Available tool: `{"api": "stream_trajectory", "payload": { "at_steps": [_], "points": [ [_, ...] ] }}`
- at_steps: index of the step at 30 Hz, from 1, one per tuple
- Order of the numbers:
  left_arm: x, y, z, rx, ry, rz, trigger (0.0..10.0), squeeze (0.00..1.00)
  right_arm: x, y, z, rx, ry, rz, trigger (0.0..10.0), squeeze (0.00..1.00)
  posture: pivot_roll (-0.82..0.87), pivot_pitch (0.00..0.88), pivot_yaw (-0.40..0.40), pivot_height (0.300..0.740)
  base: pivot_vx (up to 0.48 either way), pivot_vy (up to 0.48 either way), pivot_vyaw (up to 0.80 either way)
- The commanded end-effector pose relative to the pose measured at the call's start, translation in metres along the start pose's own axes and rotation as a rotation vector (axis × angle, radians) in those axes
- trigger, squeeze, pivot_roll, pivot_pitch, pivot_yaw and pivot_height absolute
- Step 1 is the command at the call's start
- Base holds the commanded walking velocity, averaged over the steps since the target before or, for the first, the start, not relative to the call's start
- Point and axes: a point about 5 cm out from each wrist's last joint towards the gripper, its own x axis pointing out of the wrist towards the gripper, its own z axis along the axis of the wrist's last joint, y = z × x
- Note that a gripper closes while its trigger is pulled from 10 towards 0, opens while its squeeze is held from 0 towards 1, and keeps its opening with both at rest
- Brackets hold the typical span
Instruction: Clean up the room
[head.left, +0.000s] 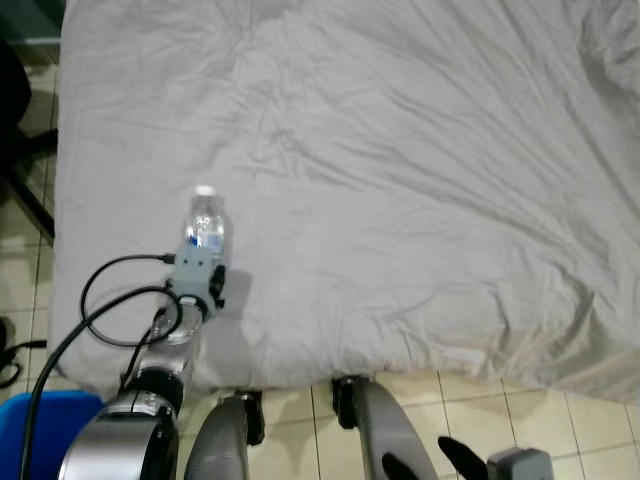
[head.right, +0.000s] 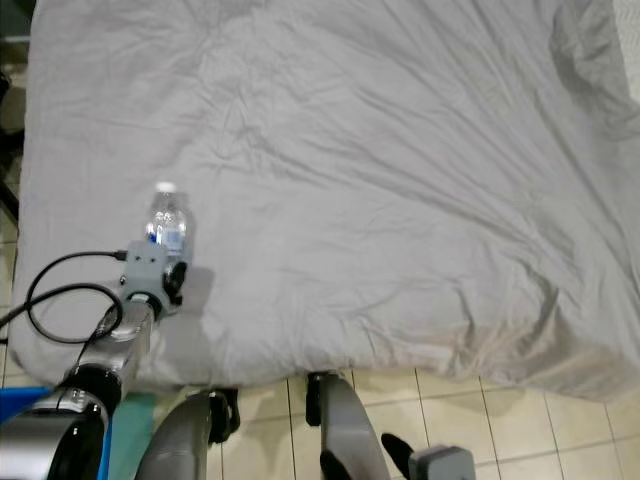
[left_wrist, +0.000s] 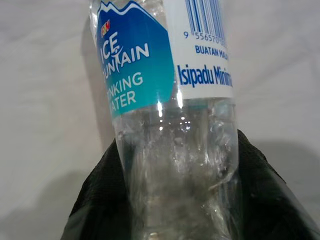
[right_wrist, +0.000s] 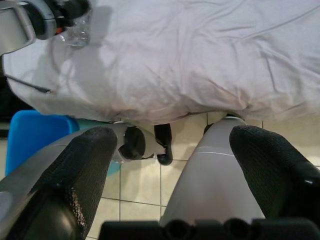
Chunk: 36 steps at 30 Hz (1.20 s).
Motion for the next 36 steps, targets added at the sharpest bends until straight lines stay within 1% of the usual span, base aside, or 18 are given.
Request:
{"api": "stream_trajectory", "payload": {
  "at_steps": [1,3,4,5,6,7,11,14,17,21,22,27,29,30,33,34,35,36],
  "points": [
    [-0.018,0.009,-0.031,-0.031,0.037,0.061,10.0,0.0,0.001,-0.006,-0.01,0.025,0.054,-0.006,10.0,0.0,-0.25,0.548,-0.102,0.74,0.0,0.0,0.62],
    [-0.023,0.009,-0.032,-0.031,0.008,0.065,10.0,0.0,0.004,-0.006,-0.008,0.016,0.049,0.004,10.0,0.0,-0.25,0.548,-0.102,0.74,0.0,0.0,0.62],
    [-0.029,0.008,-0.036,-0.026,-0.013,0.067,10.0,0.0,0.011,-0.01,-0.009,0.012,0.045,0.011,10.0,0.0,-0.2,0.502,-0.092,0.74,0.0,0.0,0.62],
    [-0.056,-0.009,-0.033,0.03,-0.085,0.024,10.0,0.0,0.027,-0.018,-0.007,-0.001,0.03,0.041,10.0,0.0,-0.14,0.464,-0.085,0.74,0.0,0.0,0.59],
    [-0.056,-0.009,-0.033,0.03,-0.085,0.024,10.0,0.0,0.027,-0.018,-0.007,-0.001,0.03,0.041,10.0,0.0,-0.14,0.464,-0.085,0.74,0.0,0.0,0.59],
    [-0.071,-0.017,-0.033,0.038,-0.088,0.016,10.0,0.0,0.036,-0.021,-0.006,-0.002,0.025,0.053,10.0,0.0,-0.12,0.443,-0.076,0.74,0.0,0.0,0.59],
    [-0.102,-0.021,-0.049,-0.016,-0.006,0.062,10.0,0.0,0.059,-0.028,-0.009,-0.005,0.021,0.103,10.0,0.0,-0.05,0.353,-0.076,0.74,0.0,0.0,0.54],
    [-0.111,-0.016,-0.061,-0.02,0.061,0.121,10.0,0.0,0.07,-0.031,-0.007,-0.01,0.013,0.133,10.0,0.0,-0.02,0.326,-0.074,0.74,0.0,0.0,0.48],
    [-0.104,0.0,-0.075,-0.005,0.154,0.219,10.0,0.0,0.091,-0.034,-0.005,-0.011,-0.004,0.163,10.0,0.0,-0.01,0.272,-0.076,0.74,0.0,0.0,0.47],
    [-0.097,0.016,-0.078,0.018,0.183,0.27,10.0,0.0,0.099,-0.034,-0.003,-0.012,-0.019,0.18,10.0,0.0,-0.01,0.238,-0.073,0.74,0.0,0.0,0.47],
    [-0.093,0.027,-0.077,-0.003,0.174,0.283,10.0,0.0,0.105,-0.036,-0.001,-0.016,-0.037,0.173,10.0,0.0,-0.01,0.207,-0.064,0.74,0.0,0.0,0.47],
    [-0.11,0.016,-0.059,0.042,0.044,0.12,10.0,0.0,0.107,-0.046,0.001,-0.019,-0.079,0.126,10.0,0.0,0.01,0.161,-0.044,0.74,0.0,0.0,0.45],
    [-0.113,0.017,-0.056,0.058,0.036,0.115,10.0,0.0,0.109,-0.051,-0.002,-0.006,-0.087,0.105,10.0,0.0,0.03,0.133,-0.031,0.74,0.0,0.0,0.42],
    [-0.11,0.02,-0.06,0.101,0.066,0.138,10.0,0.0,0.112,-0.052,-0.003,0.0,-0.09,0.098,10.0,0.0,0.03,0.121,-0.03,0.74,0.0,0.0,0.42],
    [-0.105,0.022,-0.066,0.096,0.09,0.16,10.0,0.0,0.114,-0.053,-0.004,0.002,-0.091,0.096,10.0,0.0,0.03,0.12,-0.032,0.74,0.0,0.0,0.27],
    [-0.093,0.031,-0.076,0.12,0.134,0.207,10.0,0.0,0.116,-0.053,-0.004,-0.021,-0.085,0.103,10.0,0.0,0.0,0.128,-0.045,0.74,0.0,0.0,0.0],
    [-0.093,0.031,-0.076,0.12,0.134,0.207,10.0,0.0,0.116,-0.053,-0.004,-0.021,-0.085,0.103,10.0,0.0,0.0,0.128,-0.045,0.74,0.0,0.0,0.0],
    [-0.082,0.04,-0.08,0.117,0.162,0.244,10.0,0.0,0.116,-0.052,-0.003,-0.04,-0.083,0.109,10.0,0.0,-0.01,0.135,-0.053,0.74,0.0,0.0,0.0]
  ]
}}
